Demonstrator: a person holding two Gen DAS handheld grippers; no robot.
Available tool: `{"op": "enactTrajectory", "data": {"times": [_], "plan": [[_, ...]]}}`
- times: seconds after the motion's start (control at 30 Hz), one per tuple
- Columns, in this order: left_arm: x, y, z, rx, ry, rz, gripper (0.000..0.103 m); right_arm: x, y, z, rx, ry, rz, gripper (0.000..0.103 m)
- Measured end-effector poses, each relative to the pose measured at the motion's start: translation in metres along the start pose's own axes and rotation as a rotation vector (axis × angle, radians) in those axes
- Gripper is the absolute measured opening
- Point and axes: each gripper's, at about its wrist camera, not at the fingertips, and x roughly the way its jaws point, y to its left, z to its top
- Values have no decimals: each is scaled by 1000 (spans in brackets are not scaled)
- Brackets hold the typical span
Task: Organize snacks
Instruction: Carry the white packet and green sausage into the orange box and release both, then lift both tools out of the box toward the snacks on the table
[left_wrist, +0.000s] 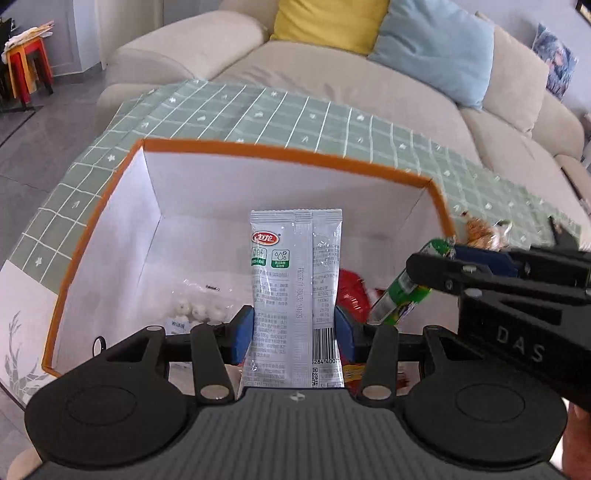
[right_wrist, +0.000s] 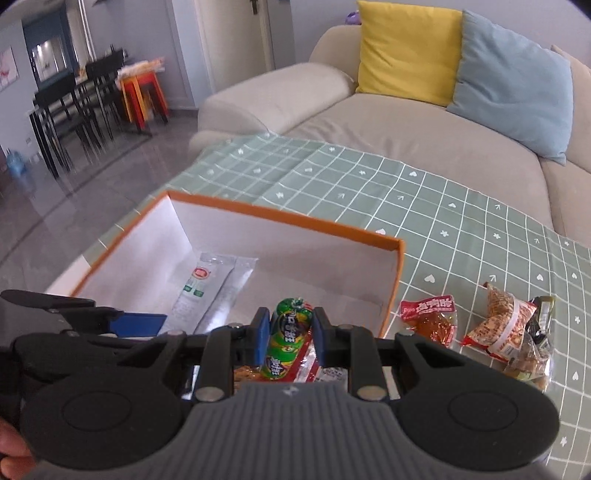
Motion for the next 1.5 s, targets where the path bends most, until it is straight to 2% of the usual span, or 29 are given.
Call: {"op": "enactTrajectory", "data": {"times": [0.13, 0.4, 0.9, 1.13, 1.17, 1.23, 1.3, 1.33, 1.4, 1.5], "plan": [[14, 7, 0, 2, 26, 16, 53, 24, 7, 0, -44, 38, -40, 21], [34, 17, 4, 34, 64, 75, 53, 53, 24, 7, -194, 44, -97, 21], [47, 29, 1, 30, 110, 129, 54, 68, 32, 10, -249, 68, -113, 21], [42, 28, 0, 49, 91, 154, 61, 64, 31, 11, -241, 56, -105, 22], [40, 28, 0, 48, 83, 150, 63, 62, 31, 12, -242, 53, -103, 23], [34, 28, 1, 46, 63, 150, 73, 58, 32, 12, -241, 44, -102, 27], [28, 27, 1, 49, 39, 155, 77, 53, 32, 13, -235, 30, -100, 30], [26, 26, 2, 50, 32, 157, 77, 50, 31, 13, -229, 22, -100, 31], [20, 25, 2, 44, 22, 158, 77, 42, 30, 14, -219, 1, -99, 41], [10, 21, 1, 37, -4, 151, 77, 28, 25, 14, -211, -34, -113, 49]]}}
